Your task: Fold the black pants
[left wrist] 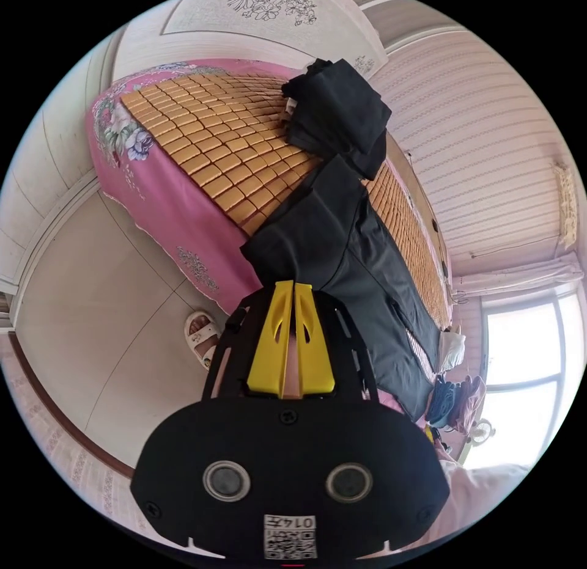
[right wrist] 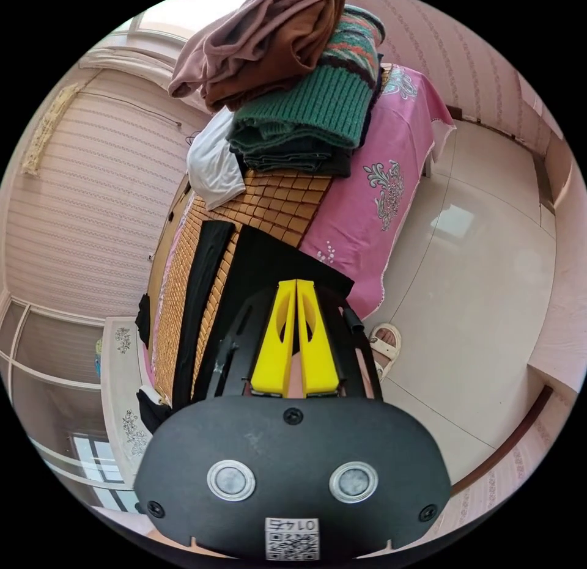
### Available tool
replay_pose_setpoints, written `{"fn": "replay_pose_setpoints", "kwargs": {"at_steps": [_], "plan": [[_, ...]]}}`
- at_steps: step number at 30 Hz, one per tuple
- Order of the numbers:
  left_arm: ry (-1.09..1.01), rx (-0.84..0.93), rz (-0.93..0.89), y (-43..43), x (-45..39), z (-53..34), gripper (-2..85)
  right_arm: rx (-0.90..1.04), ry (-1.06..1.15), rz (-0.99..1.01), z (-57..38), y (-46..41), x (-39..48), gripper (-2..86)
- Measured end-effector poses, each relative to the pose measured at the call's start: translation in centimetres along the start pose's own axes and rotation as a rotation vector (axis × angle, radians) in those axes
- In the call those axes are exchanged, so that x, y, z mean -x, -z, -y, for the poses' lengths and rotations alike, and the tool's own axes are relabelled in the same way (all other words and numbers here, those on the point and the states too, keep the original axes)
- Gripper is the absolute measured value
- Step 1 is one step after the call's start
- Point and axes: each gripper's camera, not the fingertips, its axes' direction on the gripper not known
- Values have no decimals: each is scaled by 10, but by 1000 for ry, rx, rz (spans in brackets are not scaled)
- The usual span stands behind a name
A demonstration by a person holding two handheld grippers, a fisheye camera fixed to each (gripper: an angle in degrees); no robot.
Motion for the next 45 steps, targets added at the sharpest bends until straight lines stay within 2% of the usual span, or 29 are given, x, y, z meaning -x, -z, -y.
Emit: {"fn": "replay_pose_setpoints", "kwargs": {"at_steps": [4,7,10,14,18,20,22,25,28,36,41,45], "plan": [[-22,-24,-48,19,6,-6,-10,-27,18,70,10,21,-9,5],[-71,16,13,20,4,-7,-10,49,120,-41,15,21,-6,22],[-68,33,27,19,4,-9,-10,163,122,-160,14,1,-11,114],[-24,36,28,17,6,-14,-10,188,4,-77,12,-22,-27,153],[6,34,21,17,6,-19,-10,200,-104,26,14,-41,-35,126],[-7,34,37,17,1,-22,-10,245,-105,22,18,-48,-33,61],[-29,35,52,18,-5,-25,-10,200,-112,34,20,-42,-31,29],[-29,15,32,24,-11,-34,-10,133,-83,190,23,-26,-29,15],[-50,1,24,32,-20,-43,-10,120,-2,227,25,-6,-20,9],[-221,-123,-3,69,-86,-42,-10,25,380,209,55,36,78,6],[-282,-195,-39,45,-154,7,-9,82,571,206,107,-22,196,17],[-189,-212,-53,-3,-189,47,-4,80,562,141,137,-81,264,53]]}}
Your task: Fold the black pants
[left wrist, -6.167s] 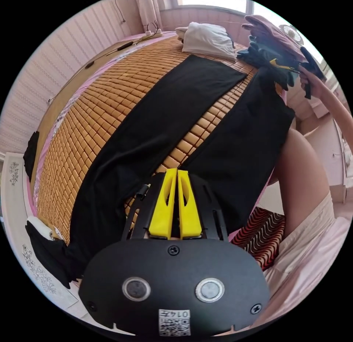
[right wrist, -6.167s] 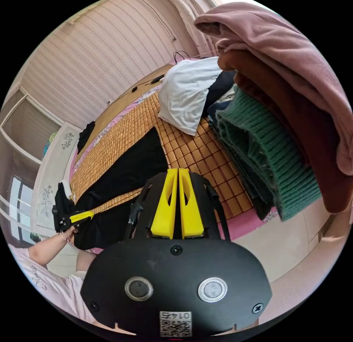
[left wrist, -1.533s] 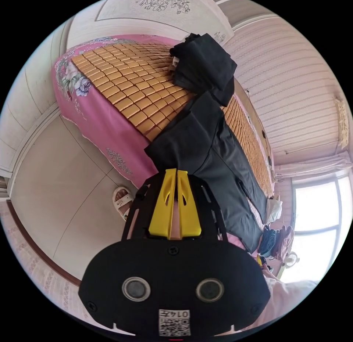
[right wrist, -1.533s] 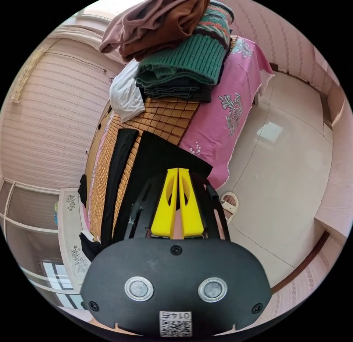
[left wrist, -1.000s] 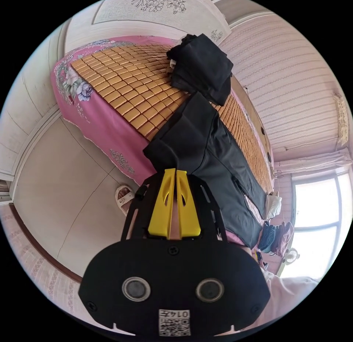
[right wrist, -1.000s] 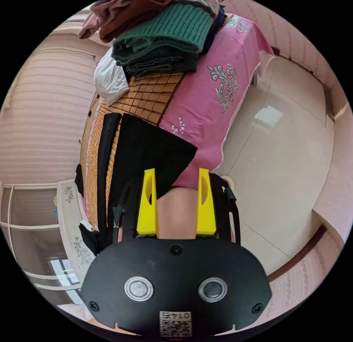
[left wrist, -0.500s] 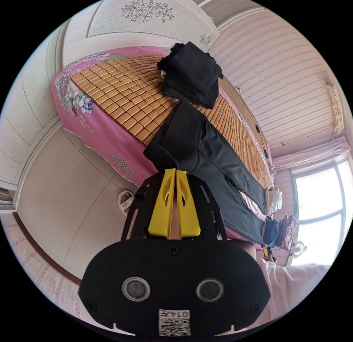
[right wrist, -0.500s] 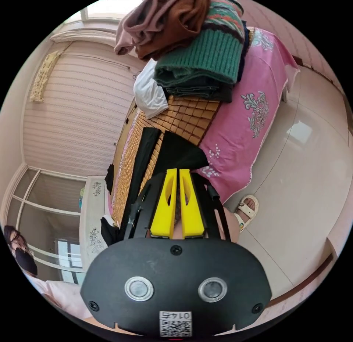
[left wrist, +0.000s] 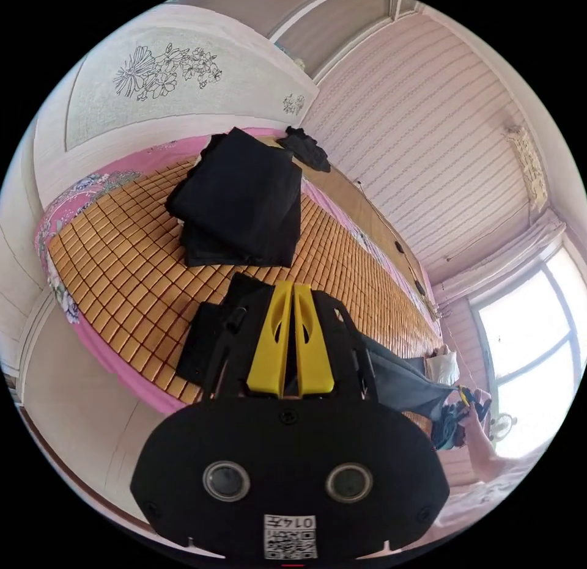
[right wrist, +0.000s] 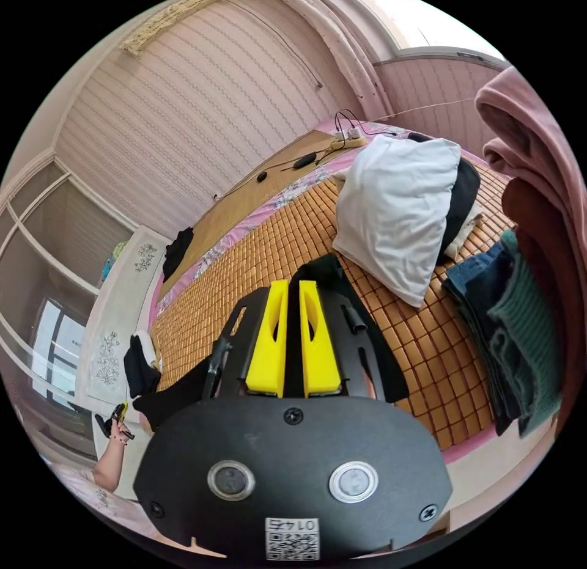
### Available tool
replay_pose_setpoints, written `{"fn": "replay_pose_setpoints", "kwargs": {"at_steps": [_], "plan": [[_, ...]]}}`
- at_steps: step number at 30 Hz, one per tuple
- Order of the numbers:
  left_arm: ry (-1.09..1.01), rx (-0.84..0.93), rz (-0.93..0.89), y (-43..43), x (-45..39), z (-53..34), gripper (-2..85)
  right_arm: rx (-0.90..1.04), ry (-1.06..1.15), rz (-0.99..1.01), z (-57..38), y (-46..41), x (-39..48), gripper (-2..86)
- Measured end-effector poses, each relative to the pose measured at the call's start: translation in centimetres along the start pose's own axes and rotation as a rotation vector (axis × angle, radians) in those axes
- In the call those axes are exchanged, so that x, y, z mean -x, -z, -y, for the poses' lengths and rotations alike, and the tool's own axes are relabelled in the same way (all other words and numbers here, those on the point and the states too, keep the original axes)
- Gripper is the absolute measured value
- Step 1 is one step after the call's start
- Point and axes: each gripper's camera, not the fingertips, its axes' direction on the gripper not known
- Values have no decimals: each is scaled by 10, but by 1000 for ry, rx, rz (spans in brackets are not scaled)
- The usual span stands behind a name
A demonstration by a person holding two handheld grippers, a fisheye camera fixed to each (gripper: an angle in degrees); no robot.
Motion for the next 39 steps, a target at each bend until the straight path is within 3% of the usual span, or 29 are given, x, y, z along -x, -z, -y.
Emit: {"fn": "replay_pose_setpoints", "kwargs": {"at_steps": [2,10,16,19,22,25,33,39], "plan": [[84,14,46,-27,-11,8,11,38,-87,-30,17,-30,4,100],[88,145,249,-52,-29,-41,85,137,-148,-294,-33,-65,-34,124],[191,275,313,-98,-48,-61,131,81,-295,-148,-48,-87,-46,71],[96,332,413,-129,-83,-55,110,105,-346,-33,-49,-97,-43,42],[-110,431,553,-156,-125,-51,30,84,-361,-50,-55,-88,-43,27],[-186,480,577,-169,-151,-51,8,133,-352,-47,-65,-76,-49,21],[-310,561,701,-175,-174,-75,28,300,-152,-146,-138,-22,-24,31],[-296,422,704,-158,-222,-73,55,226,-95,-353,-166,26,-7,60]]}}
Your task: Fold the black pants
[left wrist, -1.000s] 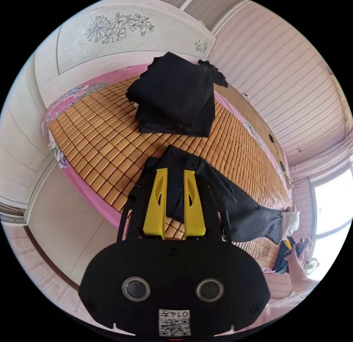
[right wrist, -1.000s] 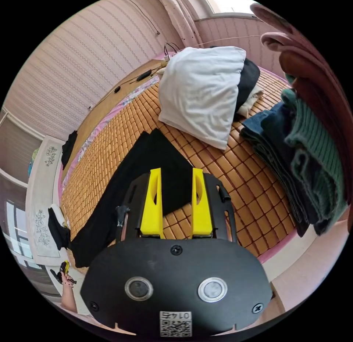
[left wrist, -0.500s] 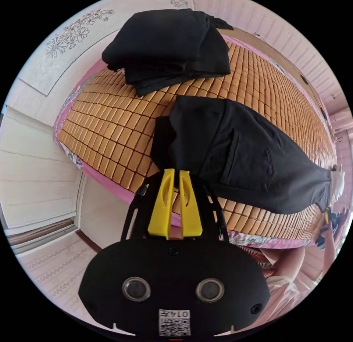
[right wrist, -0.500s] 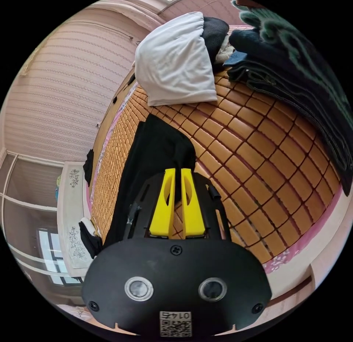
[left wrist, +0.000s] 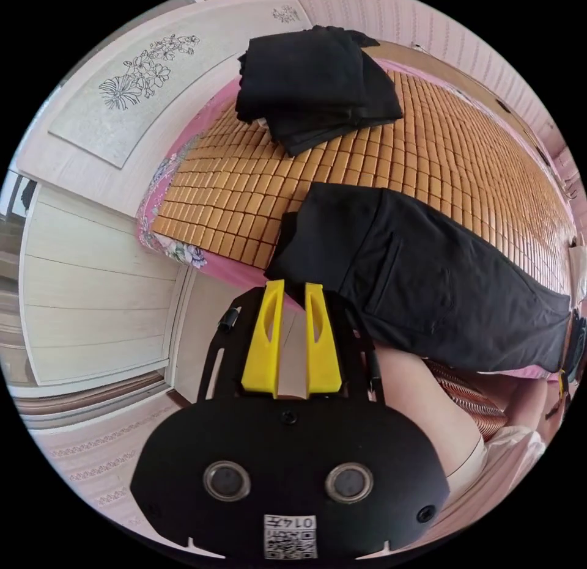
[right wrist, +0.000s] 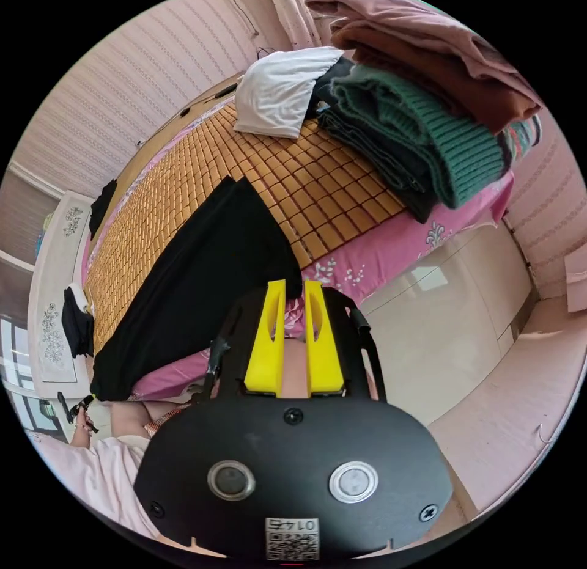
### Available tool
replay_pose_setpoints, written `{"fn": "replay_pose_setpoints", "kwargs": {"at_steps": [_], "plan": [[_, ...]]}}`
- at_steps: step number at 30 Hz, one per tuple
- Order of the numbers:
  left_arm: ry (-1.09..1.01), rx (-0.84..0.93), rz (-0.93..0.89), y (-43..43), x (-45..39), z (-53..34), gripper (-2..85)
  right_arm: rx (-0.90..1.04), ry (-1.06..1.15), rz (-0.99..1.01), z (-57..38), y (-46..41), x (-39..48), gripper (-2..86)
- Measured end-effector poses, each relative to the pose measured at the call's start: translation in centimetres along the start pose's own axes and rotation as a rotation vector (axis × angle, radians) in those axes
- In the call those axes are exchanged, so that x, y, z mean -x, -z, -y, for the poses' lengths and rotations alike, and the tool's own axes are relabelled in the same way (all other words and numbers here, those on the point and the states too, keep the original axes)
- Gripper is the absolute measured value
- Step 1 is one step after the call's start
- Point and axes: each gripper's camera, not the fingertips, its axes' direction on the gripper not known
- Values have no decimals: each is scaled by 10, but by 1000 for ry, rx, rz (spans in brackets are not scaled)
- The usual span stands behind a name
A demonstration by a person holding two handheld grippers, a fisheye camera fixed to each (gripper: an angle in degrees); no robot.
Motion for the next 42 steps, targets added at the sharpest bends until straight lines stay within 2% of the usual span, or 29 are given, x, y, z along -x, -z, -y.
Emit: {"fn": "replay_pose_setpoints", "kwargs": {"at_steps": [4,8,11,14,20,23,26,30,33,37,39,42], "plan": [[-272,-179,-13,60,-77,5,45,-101,125,-50,18,20,25,74],[-663,-247,-174,92,-202,8,57,-83,297,-73,56,-3,77,84],[-910,-284,-215,104,-290,8,60,-82,319,-54,83,-21,99,98],[-1068,-286,-206,104,-365,14,61,-65,261,-79,107,-37,100,109],[-1129,-205,-286,84,-475,36,78,46,215,20,120,-60,85,47],[-1209,-97,-264,63,-516,37,76,-67,235,30,102,-39,84,23],[-1244,-127,-241,69,-533,41,16,-175,277,49,81,-11,85,15],[-1276,-174,-241,84,-539,42,-1,-254,309,100,69,24,81,13],[-1274,-198,-322,107,-532,45,-4,-157,298,47,79,39,85,14],[-1173,-201,-433,131,-520,66,-5,-41,411,19,112,37,110,26],[-1118,-199,-432,127,-522,77,-5,-22,430,32,129,27,120,41],[-1040,-131,-399,101,-539,95,-4,72,392,-51,146,-4,121,62]]}}
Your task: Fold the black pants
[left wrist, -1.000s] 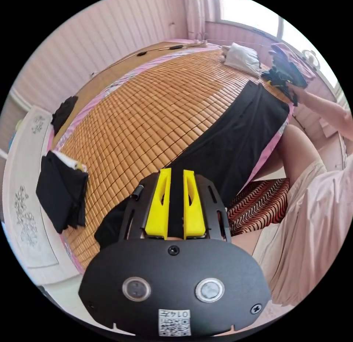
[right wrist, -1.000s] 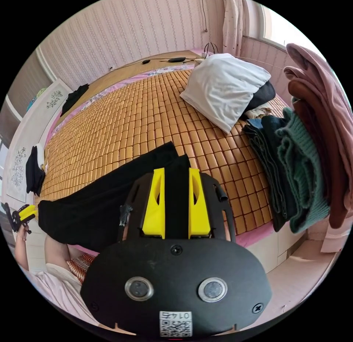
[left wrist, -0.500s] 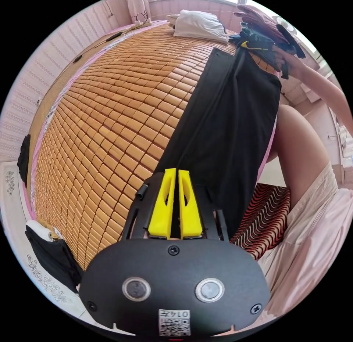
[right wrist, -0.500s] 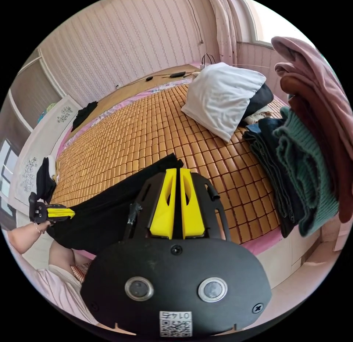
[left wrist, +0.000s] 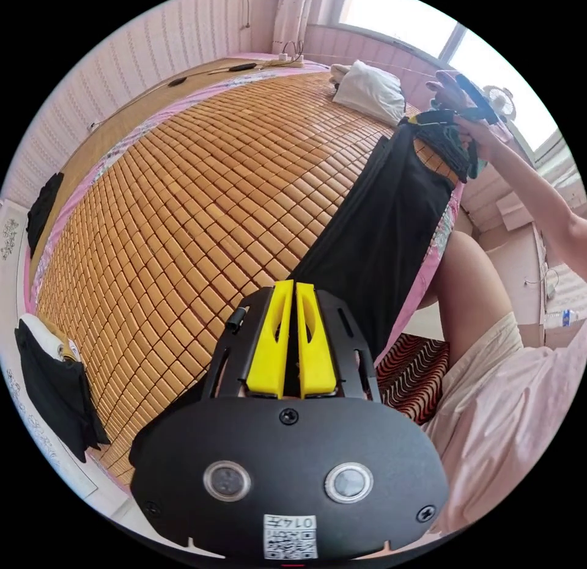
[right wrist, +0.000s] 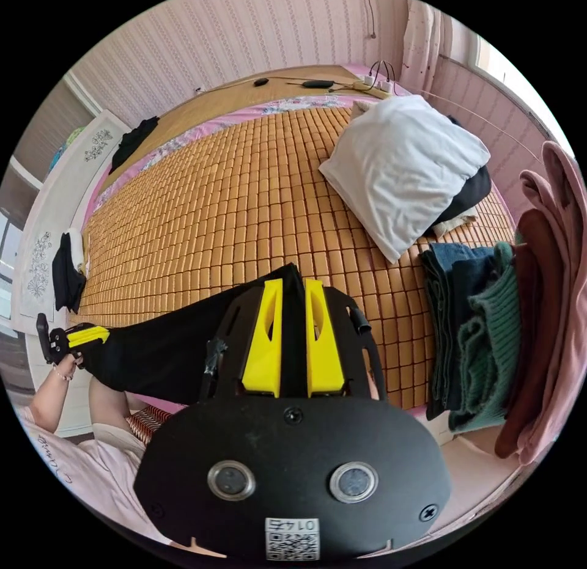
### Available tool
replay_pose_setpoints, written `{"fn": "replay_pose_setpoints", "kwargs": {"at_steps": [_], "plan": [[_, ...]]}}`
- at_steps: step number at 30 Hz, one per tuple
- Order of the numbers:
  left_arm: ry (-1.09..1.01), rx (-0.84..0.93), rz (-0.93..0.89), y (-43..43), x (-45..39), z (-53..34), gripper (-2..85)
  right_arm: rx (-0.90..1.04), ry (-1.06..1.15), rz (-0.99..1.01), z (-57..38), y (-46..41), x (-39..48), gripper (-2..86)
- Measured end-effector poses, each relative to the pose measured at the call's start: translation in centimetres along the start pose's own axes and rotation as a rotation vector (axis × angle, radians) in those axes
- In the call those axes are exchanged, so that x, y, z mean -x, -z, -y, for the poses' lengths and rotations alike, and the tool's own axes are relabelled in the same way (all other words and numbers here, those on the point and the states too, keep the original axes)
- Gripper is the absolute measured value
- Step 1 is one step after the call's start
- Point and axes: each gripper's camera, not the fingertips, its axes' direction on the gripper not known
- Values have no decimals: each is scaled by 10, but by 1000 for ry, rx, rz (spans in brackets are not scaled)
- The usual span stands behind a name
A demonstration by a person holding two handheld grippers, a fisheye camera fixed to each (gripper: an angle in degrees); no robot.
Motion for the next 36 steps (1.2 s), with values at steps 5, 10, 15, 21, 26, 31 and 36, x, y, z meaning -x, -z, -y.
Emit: {"fn": "replay_pose_setpoints", "kwargs": {"at_steps": [5,10,15,21,26,31,36], "plan": [[33,95,-2,-44,7,18,-8,-17,-132,-13,-65,1,-21,65],[31,81,-2,-46,9,22,-9,-60,-382,53,-149,-3,-45,74],[41,89,-10,-48,11,27,-9,-83,-515,223,-163,-33,-58,66],[37,108,4,-49,11,29,-8,-66,-455,126,-158,-33,-60,10],[56,104,1,-50,13,24,-8,-44,-445,185,-156,-50,-66,7],[123,92,-18,-43,20,14,-5,-69,-495,171,-157,-41,-61,11],[64,44,48,-27,8,-3,-7,-166,-159,-59,-117,-19,19,4]]}}
